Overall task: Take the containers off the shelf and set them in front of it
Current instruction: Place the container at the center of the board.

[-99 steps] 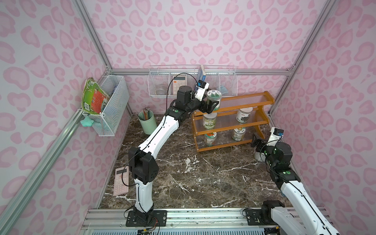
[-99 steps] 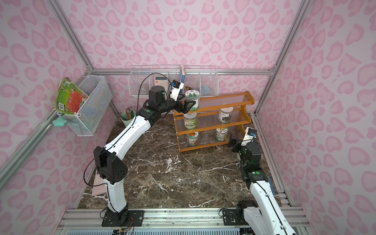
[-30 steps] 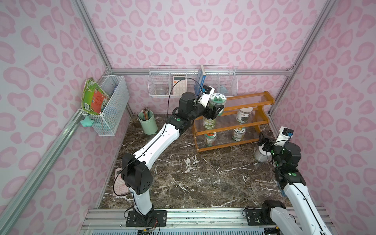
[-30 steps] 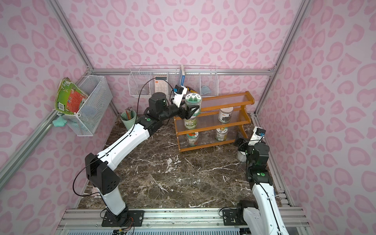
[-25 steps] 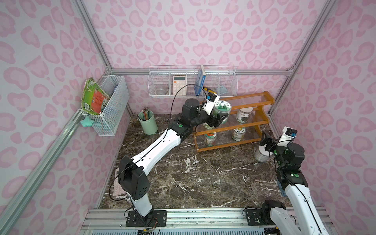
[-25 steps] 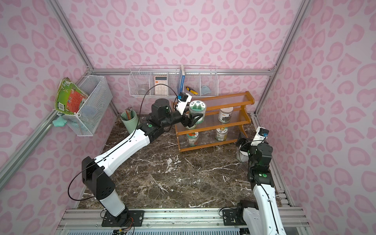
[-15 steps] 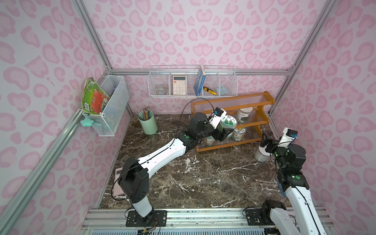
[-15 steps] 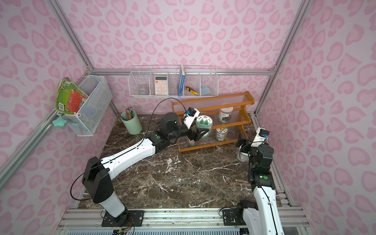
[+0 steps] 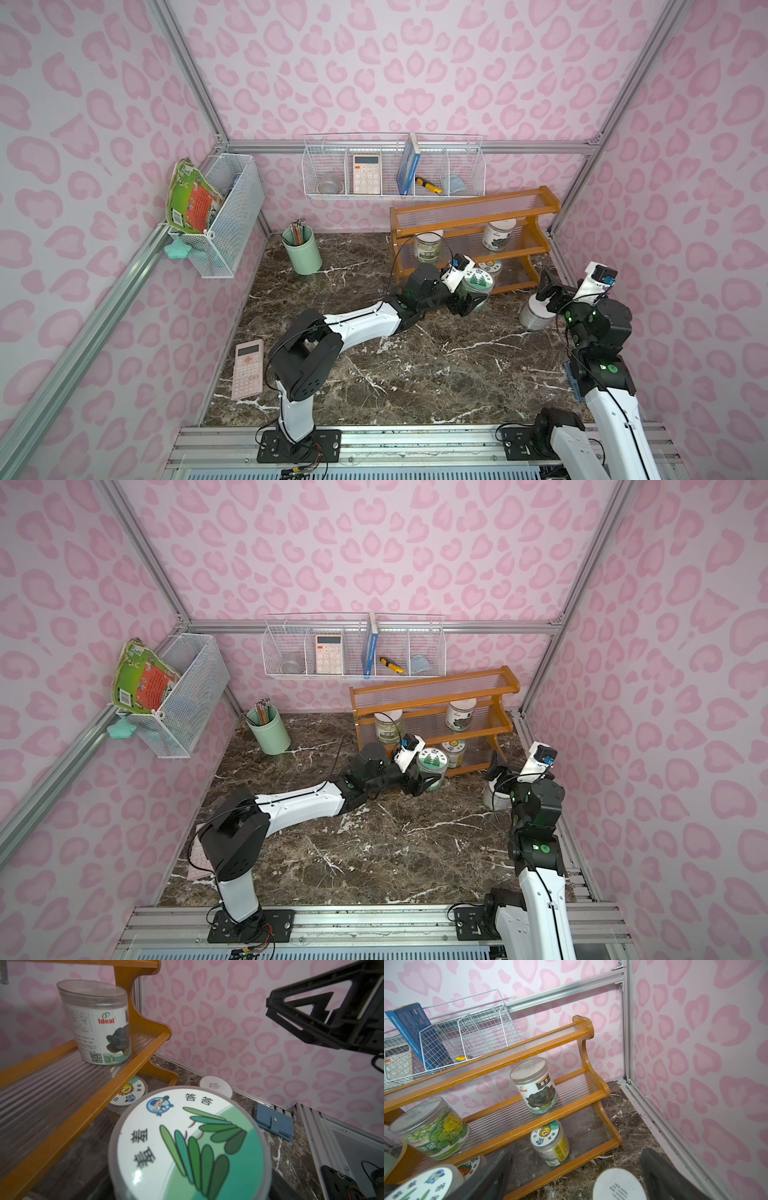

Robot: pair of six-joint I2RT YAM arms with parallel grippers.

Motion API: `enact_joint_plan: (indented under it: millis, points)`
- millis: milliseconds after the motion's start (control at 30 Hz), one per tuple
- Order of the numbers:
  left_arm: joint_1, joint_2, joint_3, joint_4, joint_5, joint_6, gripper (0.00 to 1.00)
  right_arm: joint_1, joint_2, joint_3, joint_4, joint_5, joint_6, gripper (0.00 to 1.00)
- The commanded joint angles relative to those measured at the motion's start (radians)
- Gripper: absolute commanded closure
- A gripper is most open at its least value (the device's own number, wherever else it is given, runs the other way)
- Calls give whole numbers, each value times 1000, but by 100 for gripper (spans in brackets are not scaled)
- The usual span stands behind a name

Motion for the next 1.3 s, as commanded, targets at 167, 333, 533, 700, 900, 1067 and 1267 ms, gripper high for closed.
enact_joint_plan:
  millis: [167, 333, 533, 700, 900, 1067, 1267]
  points:
    - [-12, 93, -7, 203, 3, 2, 33, -2, -23, -5, 1, 11, 10, 1]
    - [-19, 160, 14, 222, 17, 27, 34, -4, -32, -14, 5, 15, 11, 1]
    - [-24, 215, 19, 254, 11, 23, 34, -4, -43, -32, 13, 7, 18, 1]
    - [-35, 268, 41, 268, 12, 24, 34, -3, -51, -51, 27, -4, 33, 1]
    - [-64, 302, 62, 259, 1, 64, 34, -4, -60, -56, 25, -5, 28, 1]
    - [-74, 329, 78, 251, -12, 77, 33, -4, -65, -62, 31, -5, 31, 1]
    - [-75, 361, 89, 243, -25, 76, 30, -4, -66, -67, 37, -11, 38, 1]
